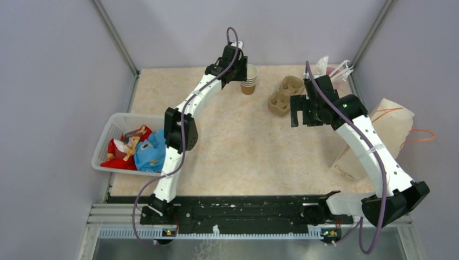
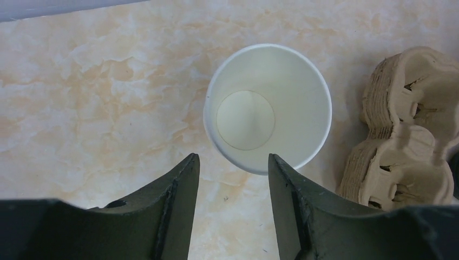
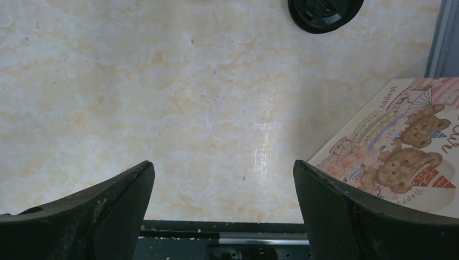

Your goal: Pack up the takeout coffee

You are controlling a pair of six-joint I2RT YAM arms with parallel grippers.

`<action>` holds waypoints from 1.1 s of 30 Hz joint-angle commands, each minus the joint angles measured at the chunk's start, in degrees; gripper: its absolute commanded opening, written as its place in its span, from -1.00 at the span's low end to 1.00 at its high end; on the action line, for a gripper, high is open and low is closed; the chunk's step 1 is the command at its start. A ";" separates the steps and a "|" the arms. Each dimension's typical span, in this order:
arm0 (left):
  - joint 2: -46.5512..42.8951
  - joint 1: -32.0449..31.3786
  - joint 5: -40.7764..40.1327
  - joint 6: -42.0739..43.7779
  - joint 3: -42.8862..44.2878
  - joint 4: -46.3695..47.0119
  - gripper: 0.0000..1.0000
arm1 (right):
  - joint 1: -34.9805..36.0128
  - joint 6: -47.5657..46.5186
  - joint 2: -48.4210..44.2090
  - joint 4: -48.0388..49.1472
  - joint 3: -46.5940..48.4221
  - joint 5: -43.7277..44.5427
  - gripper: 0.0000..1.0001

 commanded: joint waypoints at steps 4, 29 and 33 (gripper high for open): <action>0.76 0.06 -2.34 1.24 2.66 5.66 0.03 | -1.49 -1.61 -0.67 1.11 -0.07 0.69 0.97; 4.57 0.31 -5.32 5.18 5.38 9.41 -0.51 | -1.59 -1.41 0.59 1.38 0.60 0.41 0.97; 4.95 0.48 -5.05 5.11 5.39 9.21 -0.51 | -1.62 -1.31 0.69 1.29 0.93 0.44 0.97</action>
